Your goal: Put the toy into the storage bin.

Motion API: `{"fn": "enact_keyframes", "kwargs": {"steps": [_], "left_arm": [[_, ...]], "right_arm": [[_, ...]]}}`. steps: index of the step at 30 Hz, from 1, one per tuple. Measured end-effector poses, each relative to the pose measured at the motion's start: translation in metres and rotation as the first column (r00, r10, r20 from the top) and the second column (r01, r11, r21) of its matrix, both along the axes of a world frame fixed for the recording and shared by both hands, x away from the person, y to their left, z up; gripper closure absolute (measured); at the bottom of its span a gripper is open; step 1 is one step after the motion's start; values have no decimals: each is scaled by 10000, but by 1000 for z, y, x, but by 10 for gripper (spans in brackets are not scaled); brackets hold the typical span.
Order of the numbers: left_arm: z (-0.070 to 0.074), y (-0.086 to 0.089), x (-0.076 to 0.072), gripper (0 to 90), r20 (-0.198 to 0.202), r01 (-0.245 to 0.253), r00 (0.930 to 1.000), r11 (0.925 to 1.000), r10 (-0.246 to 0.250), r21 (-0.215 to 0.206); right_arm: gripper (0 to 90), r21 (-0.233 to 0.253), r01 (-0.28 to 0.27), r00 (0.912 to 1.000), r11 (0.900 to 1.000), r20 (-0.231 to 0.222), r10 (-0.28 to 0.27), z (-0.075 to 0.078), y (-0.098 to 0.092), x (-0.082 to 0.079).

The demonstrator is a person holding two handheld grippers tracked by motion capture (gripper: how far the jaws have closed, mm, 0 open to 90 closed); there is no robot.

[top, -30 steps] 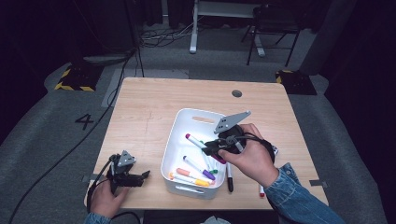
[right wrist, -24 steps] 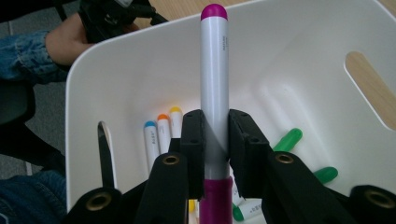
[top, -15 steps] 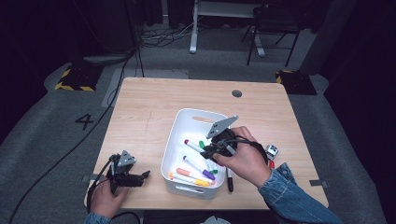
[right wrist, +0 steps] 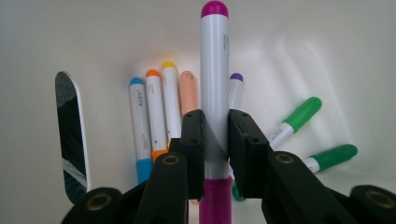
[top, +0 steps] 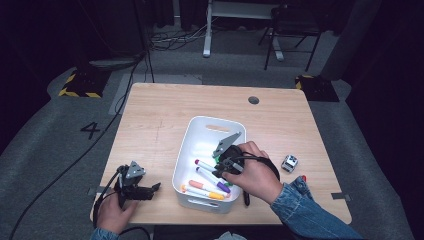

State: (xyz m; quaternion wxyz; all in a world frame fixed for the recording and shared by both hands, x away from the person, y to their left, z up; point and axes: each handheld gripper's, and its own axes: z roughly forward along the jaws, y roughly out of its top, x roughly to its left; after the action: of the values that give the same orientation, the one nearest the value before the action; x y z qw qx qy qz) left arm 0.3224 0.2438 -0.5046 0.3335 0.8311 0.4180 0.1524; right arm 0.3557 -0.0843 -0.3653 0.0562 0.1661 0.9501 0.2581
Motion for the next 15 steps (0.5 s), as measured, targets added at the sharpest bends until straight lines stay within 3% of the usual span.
{"fn": "enact_keyframes", "kwargs": {"steps": [5, 6, 7, 8, 9, 11, 15], "left_arm": [[0, 0, 0, 144, 0, 1, 10000, 10000, -1, 4], [0, 0, 0, 144, 1, -2, 10000, 10000, 2, 2], [0, 0, 0, 144, 1, -1, 10000, 10000, 1, 1], [0, 0, 0, 144, 2, 17, 10000, 10000, -17, 16], [0, 0, 0, 144, 1, 15, 10000, 10000, -15, 16], [0, 0, 0, 144, -1, 2, 10000, 10000, -2, 5], [0, 0, 0, 144, 1, -3, 10000, 10000, 3, 4]], "right_arm": [[769, -254, -267, 9996, 9993, 121, 270, -6, 5, 0], [769, -362, -188, 9998, 9992, -80, 186, -7, 6, -2], [769, -365, -332, 9993, 9988, 132, 337, -8, 6, -1], [768, -477, -180, 9997, 9987, -151, 173, -8, 7, -3], [757, -426, -419, 9991, 9982, 72, 423, -10, 8, -1], [636, -352, -330, 9994, 9988, -81, 327, -12, 8, 0], [534, 106, -29, 10000, 9999, -70, 29, -9, 5, -3]]}}
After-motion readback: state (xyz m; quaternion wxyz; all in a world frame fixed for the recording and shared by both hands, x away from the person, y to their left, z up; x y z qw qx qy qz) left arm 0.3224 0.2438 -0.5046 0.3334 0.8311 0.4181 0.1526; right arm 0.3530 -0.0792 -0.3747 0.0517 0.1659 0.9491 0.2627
